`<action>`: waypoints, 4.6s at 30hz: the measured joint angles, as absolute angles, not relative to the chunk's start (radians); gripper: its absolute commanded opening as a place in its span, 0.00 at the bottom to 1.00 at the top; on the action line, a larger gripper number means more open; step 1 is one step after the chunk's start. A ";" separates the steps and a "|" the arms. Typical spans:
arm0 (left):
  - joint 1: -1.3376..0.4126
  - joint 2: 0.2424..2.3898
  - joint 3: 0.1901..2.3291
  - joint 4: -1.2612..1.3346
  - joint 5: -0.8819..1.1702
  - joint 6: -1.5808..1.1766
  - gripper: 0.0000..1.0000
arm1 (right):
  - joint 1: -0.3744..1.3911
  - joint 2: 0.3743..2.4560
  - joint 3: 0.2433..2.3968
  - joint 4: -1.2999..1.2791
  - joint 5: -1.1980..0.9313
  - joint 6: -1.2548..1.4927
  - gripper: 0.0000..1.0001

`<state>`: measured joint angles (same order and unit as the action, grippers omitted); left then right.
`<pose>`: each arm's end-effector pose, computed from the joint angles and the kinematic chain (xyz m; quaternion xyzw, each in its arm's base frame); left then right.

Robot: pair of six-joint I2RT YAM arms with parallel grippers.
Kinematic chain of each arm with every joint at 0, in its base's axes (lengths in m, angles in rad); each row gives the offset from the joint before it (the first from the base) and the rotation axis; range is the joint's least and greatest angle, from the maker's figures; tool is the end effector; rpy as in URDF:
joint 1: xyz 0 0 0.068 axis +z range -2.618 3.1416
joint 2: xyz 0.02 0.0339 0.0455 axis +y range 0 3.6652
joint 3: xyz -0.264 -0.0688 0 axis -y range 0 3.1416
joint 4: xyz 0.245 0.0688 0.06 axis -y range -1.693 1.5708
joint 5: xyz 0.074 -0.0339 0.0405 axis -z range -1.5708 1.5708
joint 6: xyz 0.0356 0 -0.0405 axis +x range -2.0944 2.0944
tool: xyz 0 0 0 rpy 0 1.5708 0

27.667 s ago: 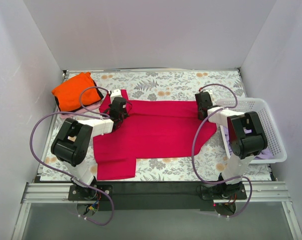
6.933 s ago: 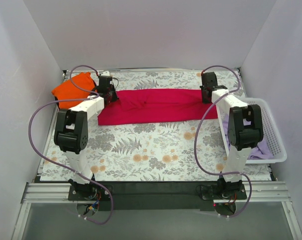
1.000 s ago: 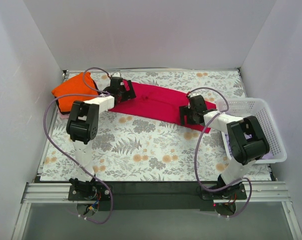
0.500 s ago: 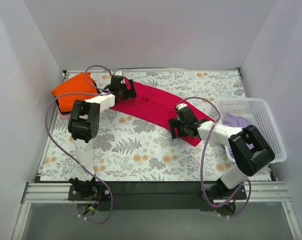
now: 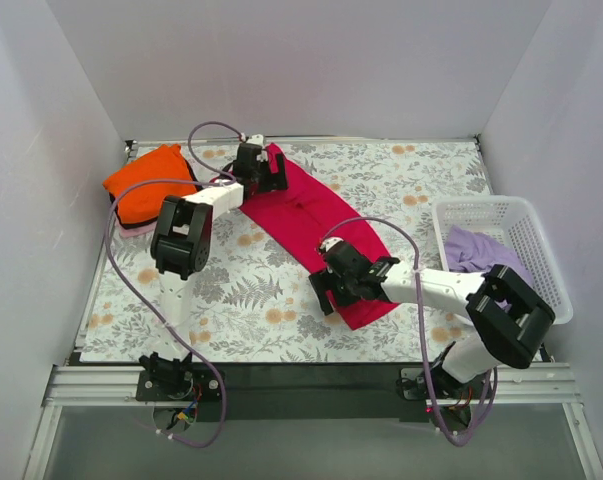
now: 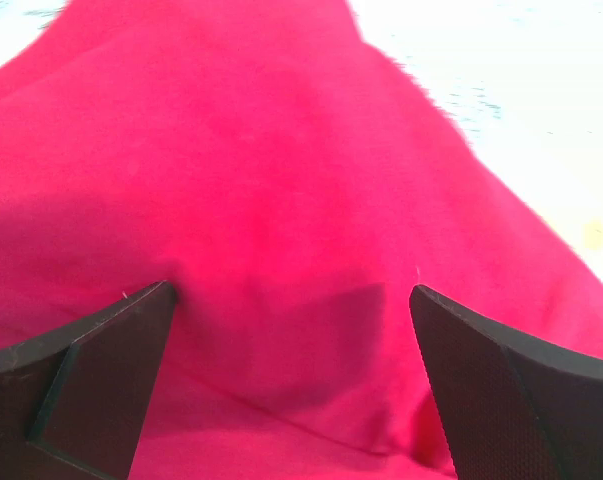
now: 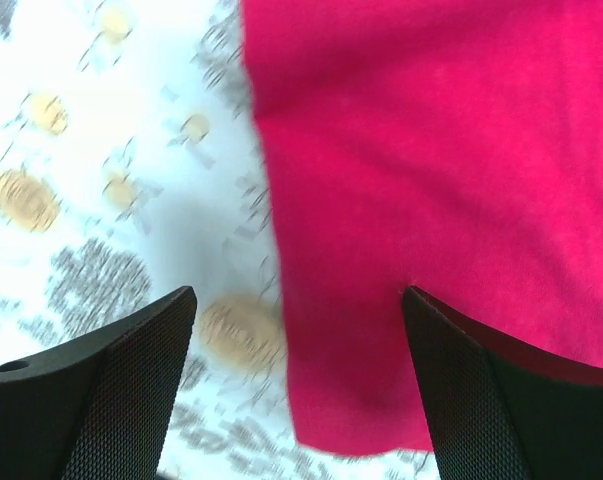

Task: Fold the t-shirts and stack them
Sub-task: Fold the tshirt

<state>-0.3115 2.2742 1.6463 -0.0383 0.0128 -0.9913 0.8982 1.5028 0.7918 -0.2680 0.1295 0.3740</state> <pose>0.4857 -0.1569 0.1517 -0.2972 0.8489 -0.2695 0.3440 0.1829 0.2223 0.1718 -0.2291 0.9268 0.1231 0.2708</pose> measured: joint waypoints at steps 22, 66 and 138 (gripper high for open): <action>-0.349 2.033 1.505 -0.054 -0.053 -1.004 0.98 | 0.709 1.480 1.029 -0.311 0.345 0.262 0.81; -0.344 2.344 1.747 -0.045 0.092 -1.037 0.98 | 0.975 1.491 0.783 -0.273 0.175 0.396 0.77; -0.388 2.499 2.001 -0.078 0.150 -0.992 0.98 | 0.756 1.746 0.959 -0.017 0.145 0.257 0.74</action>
<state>-0.3882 2.4992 2.0014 -0.0776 0.1501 -0.9920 0.7555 1.7458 0.9592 -0.0170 0.1448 0.2569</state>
